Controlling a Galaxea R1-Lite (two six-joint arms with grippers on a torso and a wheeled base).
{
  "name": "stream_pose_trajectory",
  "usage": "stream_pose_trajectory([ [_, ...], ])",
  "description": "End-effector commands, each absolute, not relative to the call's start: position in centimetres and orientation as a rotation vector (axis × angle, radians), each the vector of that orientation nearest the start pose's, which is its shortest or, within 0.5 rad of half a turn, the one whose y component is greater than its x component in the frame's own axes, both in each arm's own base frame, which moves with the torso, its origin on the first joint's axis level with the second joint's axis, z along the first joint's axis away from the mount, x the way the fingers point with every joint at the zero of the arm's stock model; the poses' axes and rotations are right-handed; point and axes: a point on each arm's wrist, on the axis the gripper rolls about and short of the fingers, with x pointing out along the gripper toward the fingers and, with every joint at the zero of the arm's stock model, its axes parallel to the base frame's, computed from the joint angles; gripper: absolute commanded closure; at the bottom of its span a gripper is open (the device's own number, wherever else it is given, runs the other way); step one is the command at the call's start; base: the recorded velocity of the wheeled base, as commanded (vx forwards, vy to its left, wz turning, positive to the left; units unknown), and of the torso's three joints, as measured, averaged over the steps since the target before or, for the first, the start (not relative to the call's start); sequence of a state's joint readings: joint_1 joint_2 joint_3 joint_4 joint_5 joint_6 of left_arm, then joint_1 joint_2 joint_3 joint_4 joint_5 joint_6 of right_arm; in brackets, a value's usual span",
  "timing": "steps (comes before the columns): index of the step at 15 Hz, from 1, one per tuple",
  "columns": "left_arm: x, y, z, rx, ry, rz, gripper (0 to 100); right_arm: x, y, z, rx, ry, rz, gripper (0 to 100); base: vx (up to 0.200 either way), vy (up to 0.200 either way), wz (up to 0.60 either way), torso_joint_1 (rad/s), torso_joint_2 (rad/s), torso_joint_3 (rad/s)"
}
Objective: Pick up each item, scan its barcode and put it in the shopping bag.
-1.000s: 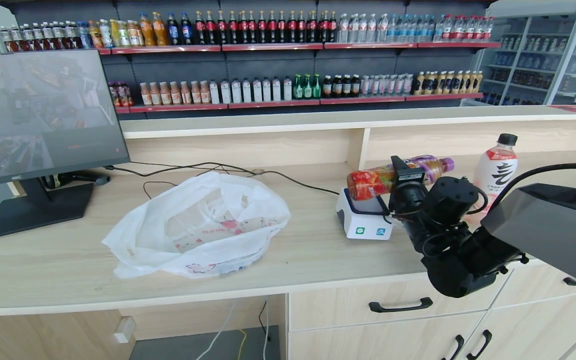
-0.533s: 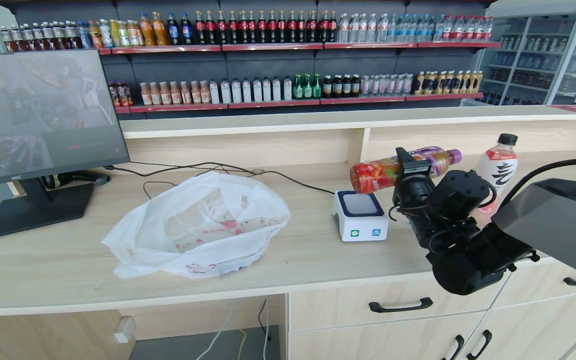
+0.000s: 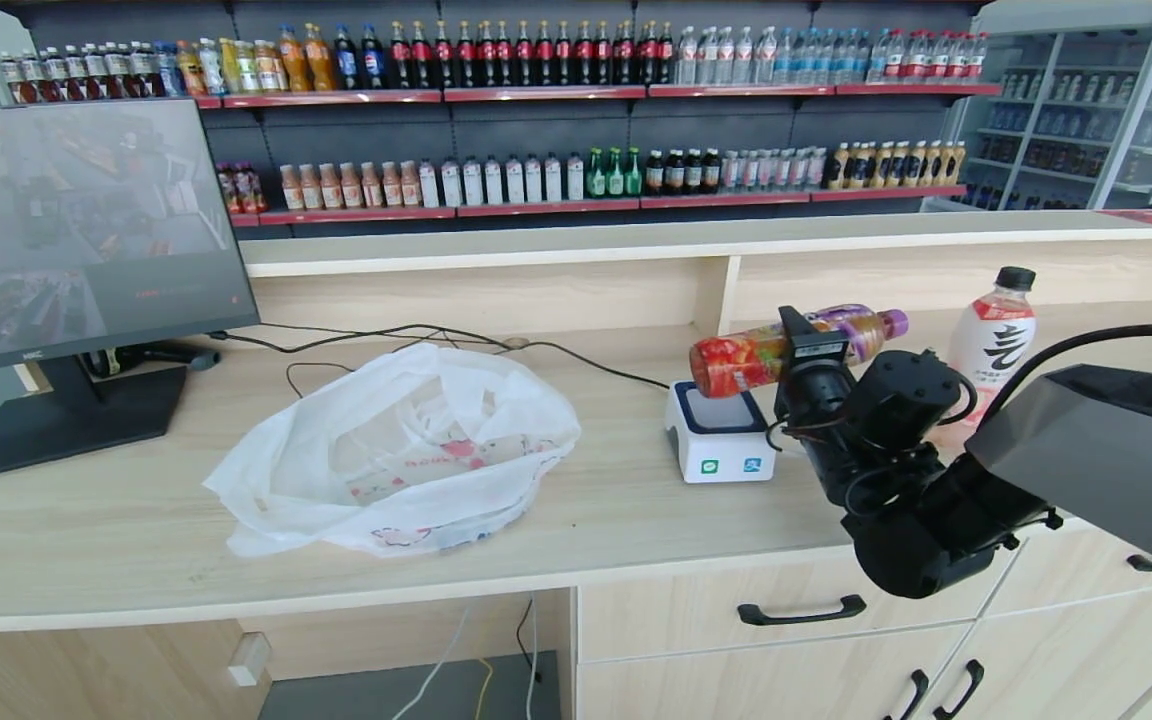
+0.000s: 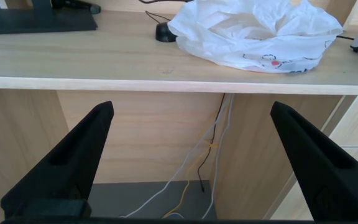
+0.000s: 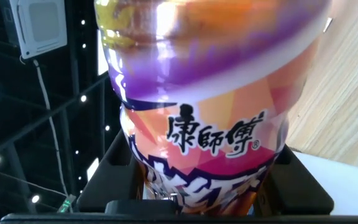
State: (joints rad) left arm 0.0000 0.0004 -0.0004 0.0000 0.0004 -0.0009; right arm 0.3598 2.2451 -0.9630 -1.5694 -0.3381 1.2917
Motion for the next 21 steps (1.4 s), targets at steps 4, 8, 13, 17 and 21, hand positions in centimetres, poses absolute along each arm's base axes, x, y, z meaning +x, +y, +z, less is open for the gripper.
stream_pose_trajectory([
  [4, -2.3, 0.0, 7.5, -0.002, 0.000, 0.002, 0, 37.7, 14.4, 12.5, 1.374, -0.223, 0.221, 100, 0.000, 0.000, 0.00, 0.000, 0.00, 0.000],
  [8, -2.3, 0.0, 7.5, -0.002, 0.000, 0.000, 0, 36.2, 15.6, 15.1, 1.287, -0.261, 0.276, 100, 0.000, 0.000, 0.00, 0.000, 0.00, 0.000],
  [13, -2.3, 0.0, 7.5, -0.002, 0.000, 0.000, 0, 32.2, 17.9, 20.4, 1.156, -0.339, 0.406, 100, 0.000, 0.000, 0.00, 0.000, 0.00, 0.000],
  [17, -2.3, 0.0, 7.5, -0.002, 0.000, 0.002, 0, 29.7, 17.5, 21.5, 0.883, -0.347, 0.469, 100, 0.000, 0.000, 0.00, 0.000, 0.00, 0.000],
  [21, -2.3, 0.0, 7.5, -0.002, 0.000, 0.002, 0, 26.0, 16.5, 20.2, 0.596, -0.299, 0.455, 100, 0.000, 0.000, 0.00, 0.000, 0.00, 0.000],
])
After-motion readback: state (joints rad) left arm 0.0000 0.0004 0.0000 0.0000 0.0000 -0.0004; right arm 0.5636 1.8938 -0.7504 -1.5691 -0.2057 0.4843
